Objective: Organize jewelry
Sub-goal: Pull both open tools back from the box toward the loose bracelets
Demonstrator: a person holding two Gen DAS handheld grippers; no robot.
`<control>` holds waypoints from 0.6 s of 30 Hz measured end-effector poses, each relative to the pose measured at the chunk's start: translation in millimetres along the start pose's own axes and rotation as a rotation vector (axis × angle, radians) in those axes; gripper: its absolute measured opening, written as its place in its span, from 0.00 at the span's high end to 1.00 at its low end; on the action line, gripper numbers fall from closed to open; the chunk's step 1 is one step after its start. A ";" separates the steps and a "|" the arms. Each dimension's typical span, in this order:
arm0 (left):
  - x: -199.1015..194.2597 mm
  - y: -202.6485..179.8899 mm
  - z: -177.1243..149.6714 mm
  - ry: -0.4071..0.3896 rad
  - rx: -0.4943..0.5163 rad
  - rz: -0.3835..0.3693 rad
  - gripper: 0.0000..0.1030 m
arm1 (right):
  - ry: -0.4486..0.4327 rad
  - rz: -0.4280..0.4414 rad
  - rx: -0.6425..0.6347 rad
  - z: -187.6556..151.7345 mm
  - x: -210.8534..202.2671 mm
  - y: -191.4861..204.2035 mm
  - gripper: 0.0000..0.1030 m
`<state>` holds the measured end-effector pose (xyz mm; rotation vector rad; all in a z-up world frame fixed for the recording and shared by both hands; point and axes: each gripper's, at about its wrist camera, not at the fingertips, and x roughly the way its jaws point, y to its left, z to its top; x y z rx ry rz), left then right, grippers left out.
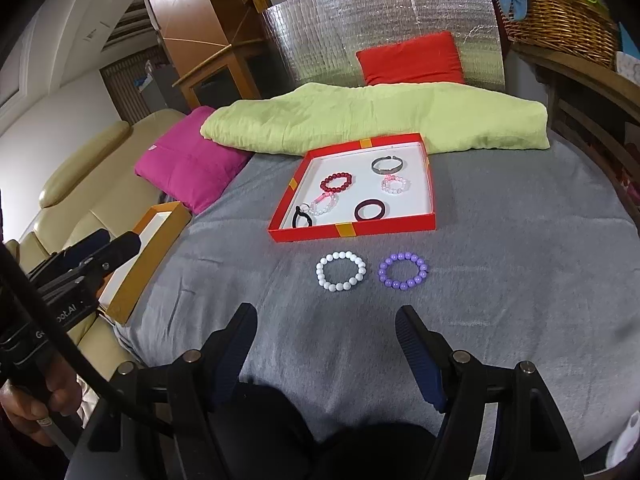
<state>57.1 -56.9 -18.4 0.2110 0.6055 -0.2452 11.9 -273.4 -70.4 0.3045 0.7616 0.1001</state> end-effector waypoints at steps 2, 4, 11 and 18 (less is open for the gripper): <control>1.7 -0.5 -1.7 0.004 0.002 0.003 0.34 | 0.004 0.001 0.003 -0.9 1.3 -0.5 0.27; 4.4 -1.4 -3.3 0.011 0.007 0.004 0.34 | 0.008 0.000 0.005 -2.3 3.7 -1.3 0.27; 15.2 -4.3 -9.4 0.042 0.017 0.007 0.34 | 0.028 0.000 0.017 -6.9 13.8 -6.0 0.27; 35.7 -6.2 -17.0 0.099 0.018 -0.024 0.34 | 0.038 -0.018 0.031 -10.8 23.9 -18.0 0.27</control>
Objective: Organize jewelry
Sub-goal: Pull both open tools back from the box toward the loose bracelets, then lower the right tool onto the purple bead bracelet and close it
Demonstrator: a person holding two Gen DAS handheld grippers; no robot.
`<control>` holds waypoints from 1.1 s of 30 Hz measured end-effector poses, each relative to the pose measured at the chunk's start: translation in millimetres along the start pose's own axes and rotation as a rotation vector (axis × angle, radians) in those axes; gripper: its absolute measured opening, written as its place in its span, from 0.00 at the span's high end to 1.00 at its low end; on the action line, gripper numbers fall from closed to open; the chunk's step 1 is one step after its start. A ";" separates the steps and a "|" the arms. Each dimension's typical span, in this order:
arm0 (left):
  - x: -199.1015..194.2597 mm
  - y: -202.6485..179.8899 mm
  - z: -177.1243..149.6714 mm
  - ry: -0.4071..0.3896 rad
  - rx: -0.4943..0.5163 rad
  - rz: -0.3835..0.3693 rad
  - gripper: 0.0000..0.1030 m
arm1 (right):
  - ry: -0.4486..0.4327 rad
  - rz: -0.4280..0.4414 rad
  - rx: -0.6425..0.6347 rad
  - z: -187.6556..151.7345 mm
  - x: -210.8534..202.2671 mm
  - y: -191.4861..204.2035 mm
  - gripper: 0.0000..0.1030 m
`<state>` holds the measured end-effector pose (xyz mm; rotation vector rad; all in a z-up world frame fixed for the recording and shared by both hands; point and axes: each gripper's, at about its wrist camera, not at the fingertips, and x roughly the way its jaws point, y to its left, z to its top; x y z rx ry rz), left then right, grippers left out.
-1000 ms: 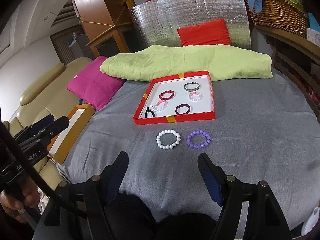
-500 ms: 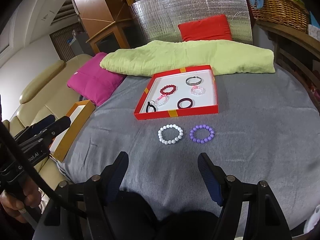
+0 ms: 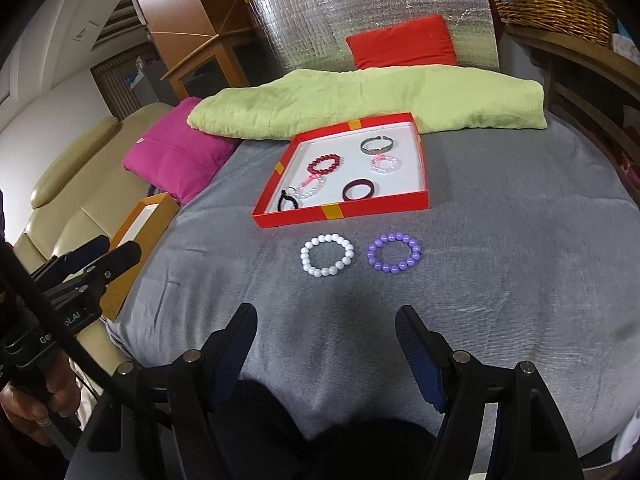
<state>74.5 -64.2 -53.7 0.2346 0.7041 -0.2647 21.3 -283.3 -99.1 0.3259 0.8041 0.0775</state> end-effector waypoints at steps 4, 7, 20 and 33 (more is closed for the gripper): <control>24.6 -1.1 -6.3 0.074 -0.009 -0.050 0.34 | 0.019 -0.020 0.020 -2.0 14.8 -14.5 0.27; 44.3 -3.7 -10.0 0.130 -0.014 -0.078 0.34 | 0.036 -0.026 0.043 -2.5 28.1 -27.0 0.27; 105.4 -30.2 4.0 0.215 0.070 -0.074 0.34 | 0.043 -0.097 0.112 25.8 84.9 -68.3 0.41; 117.0 -40.3 8.0 0.202 0.110 -0.046 0.34 | 0.072 -0.273 0.062 36.6 126.6 -73.6 0.89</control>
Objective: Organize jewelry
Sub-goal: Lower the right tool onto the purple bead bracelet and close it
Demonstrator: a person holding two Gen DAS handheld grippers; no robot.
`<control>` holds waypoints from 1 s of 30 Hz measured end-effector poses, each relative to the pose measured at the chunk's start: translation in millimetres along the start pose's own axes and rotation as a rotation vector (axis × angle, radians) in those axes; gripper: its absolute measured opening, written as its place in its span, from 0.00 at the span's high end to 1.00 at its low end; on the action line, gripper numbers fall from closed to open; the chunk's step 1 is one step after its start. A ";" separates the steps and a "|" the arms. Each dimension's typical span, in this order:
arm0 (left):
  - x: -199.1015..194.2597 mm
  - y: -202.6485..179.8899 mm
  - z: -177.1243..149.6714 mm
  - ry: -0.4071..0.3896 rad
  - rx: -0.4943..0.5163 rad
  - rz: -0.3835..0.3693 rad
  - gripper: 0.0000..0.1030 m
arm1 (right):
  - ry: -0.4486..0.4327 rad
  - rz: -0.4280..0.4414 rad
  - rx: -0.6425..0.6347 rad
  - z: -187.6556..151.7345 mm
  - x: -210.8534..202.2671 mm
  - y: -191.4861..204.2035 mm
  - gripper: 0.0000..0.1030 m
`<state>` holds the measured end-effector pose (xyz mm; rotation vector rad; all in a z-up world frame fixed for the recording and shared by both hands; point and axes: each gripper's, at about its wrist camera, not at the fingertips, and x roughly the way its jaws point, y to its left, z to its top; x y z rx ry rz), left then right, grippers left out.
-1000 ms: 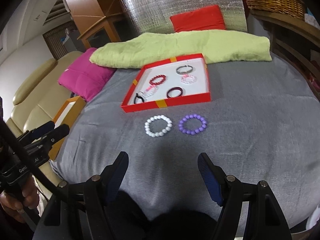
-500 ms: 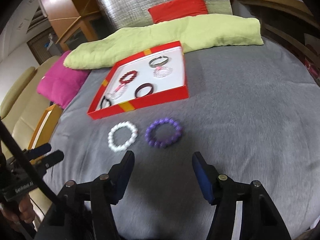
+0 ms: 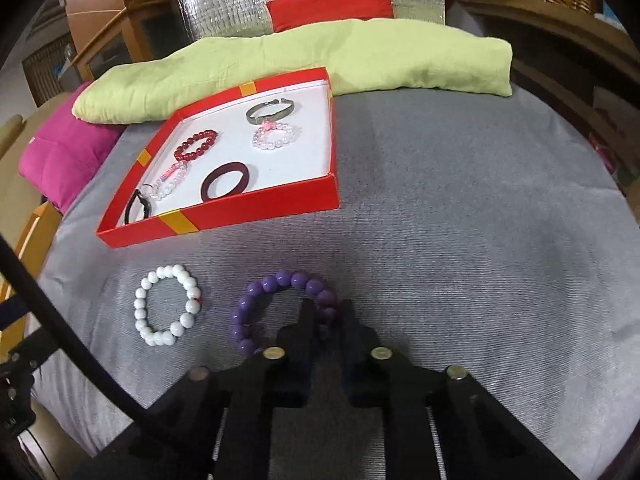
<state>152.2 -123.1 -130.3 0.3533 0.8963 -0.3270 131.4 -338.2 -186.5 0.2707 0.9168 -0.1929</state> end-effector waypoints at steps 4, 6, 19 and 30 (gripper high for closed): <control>-3.5 5.1 -1.2 -0.016 -0.018 0.001 0.34 | 0.001 0.022 0.023 -3.1 -8.7 -8.1 0.89; -7.4 9.0 -2.7 -0.030 -0.030 0.003 0.34 | -0.001 0.041 0.032 -5.9 -14.9 -11.1 0.89; -21.0 30.2 -7.5 -0.066 -0.085 -0.012 0.34 | 0.013 0.056 0.004 -8.7 -27.4 8.9 0.90; -10.0 20.0 -1.7 -0.046 -0.066 -0.030 0.34 | 0.040 0.020 0.022 -7.9 -20.0 -7.9 0.46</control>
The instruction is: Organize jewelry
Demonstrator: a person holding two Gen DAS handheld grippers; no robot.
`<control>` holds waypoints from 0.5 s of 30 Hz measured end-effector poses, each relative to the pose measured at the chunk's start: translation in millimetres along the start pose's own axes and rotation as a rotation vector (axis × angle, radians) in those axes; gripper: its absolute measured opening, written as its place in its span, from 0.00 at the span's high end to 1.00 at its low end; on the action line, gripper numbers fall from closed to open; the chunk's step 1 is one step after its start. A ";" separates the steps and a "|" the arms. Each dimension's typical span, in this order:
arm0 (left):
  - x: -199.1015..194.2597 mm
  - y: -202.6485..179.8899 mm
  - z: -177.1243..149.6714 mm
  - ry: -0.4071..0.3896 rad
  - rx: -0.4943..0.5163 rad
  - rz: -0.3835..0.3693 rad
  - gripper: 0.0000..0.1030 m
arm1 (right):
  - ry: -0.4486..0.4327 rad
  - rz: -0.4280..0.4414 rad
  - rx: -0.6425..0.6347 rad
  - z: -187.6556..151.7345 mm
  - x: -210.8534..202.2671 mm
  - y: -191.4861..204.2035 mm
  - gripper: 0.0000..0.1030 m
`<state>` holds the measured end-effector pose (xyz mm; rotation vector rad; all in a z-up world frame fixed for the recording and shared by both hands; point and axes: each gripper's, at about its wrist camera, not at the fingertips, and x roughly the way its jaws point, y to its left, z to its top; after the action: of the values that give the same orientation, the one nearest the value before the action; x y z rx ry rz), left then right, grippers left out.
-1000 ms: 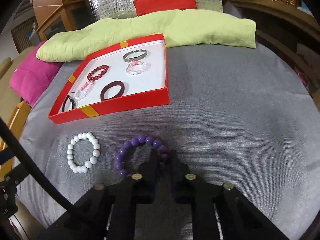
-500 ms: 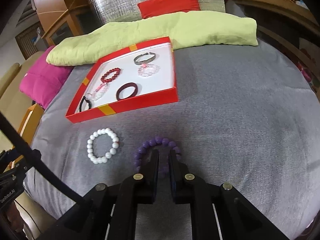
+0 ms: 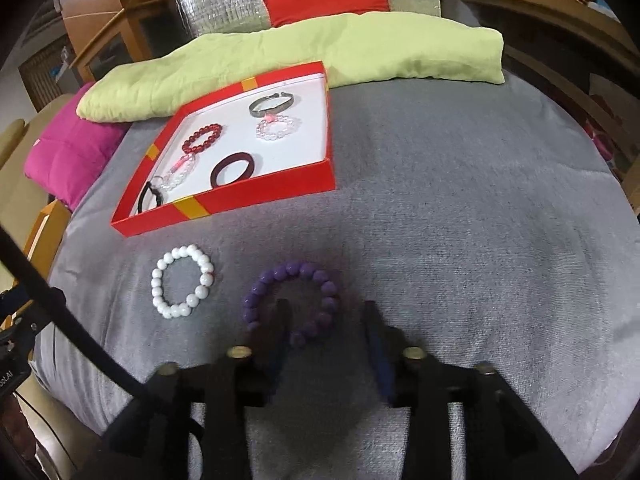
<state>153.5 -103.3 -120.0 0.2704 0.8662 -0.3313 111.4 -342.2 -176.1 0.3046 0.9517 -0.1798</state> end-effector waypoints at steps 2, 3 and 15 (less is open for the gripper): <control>3.8 -2.0 0.9 0.008 0.003 -0.002 0.34 | -0.019 -0.009 -0.003 -1.2 1.8 -2.1 0.43; 6.3 -3.5 1.5 0.014 0.006 -0.003 0.34 | -0.020 -0.009 -0.007 -1.7 3.4 -2.5 0.43; 24.5 -17.1 6.2 0.057 0.045 -0.019 0.34 | -0.046 0.023 -0.024 -5.5 5.1 -13.0 0.85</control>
<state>165.9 -125.4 -136.9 0.3146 0.9191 -0.3624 106.4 -352.7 -185.6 0.2880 0.9034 -0.1535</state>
